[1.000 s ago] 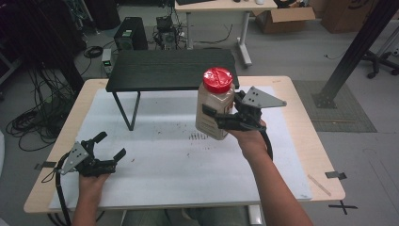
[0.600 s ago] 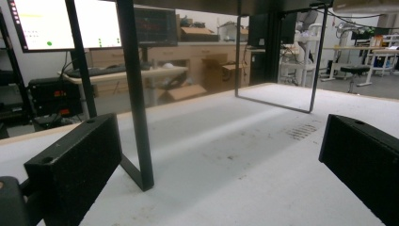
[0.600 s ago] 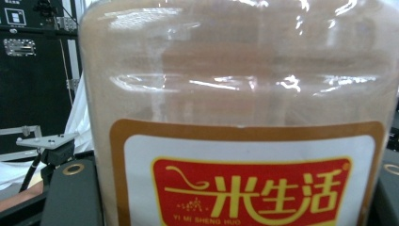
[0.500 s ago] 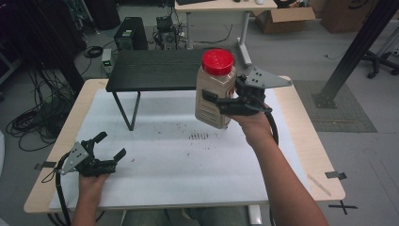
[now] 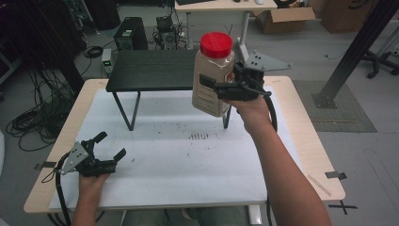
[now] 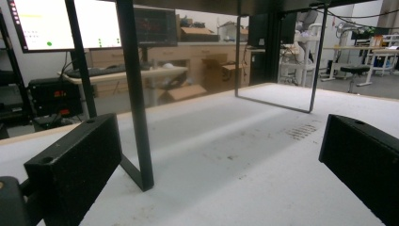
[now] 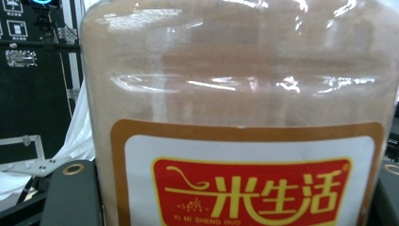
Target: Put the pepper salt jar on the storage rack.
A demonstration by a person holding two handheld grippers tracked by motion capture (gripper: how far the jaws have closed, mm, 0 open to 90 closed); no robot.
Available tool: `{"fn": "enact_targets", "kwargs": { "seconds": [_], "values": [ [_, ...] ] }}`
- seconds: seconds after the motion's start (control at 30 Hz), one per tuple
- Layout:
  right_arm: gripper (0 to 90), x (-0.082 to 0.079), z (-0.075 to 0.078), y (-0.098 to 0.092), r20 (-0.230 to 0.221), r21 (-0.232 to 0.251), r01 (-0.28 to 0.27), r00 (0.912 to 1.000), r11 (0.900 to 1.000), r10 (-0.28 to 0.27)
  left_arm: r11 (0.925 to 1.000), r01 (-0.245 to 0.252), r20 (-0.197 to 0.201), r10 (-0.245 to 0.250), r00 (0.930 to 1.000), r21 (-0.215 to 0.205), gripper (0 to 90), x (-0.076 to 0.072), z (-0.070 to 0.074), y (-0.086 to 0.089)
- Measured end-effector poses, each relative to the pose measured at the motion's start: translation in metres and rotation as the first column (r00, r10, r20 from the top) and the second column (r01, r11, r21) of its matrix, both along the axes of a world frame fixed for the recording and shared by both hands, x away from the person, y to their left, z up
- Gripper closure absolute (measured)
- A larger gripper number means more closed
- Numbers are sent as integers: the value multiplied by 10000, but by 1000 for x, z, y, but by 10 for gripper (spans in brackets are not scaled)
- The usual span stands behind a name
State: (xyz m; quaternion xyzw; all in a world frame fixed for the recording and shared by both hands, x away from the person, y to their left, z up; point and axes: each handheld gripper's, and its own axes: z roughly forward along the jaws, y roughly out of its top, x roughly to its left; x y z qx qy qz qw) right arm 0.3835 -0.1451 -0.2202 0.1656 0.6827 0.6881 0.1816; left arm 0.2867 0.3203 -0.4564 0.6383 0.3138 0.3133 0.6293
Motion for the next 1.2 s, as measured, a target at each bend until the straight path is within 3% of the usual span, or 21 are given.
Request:
{"fn": "enact_targets", "kwargs": {
  "seconds": [0.53,0.97,1.2],
  "values": [
    [250,25,16,13,29,37,167,9999,9999,-167,10000,-4,9,4,10000,-12,2,0,0,0],
    [250,66,19,28,-235,171,801,9965,9966,-797,10000,2,28,-2,10000,13,2,0,0,0],
    [250,83,20,40,-268,-87,1183,9926,9929,-1185,10000,1,33,-1,10000,7,2,0,0,0]
  ]
}}
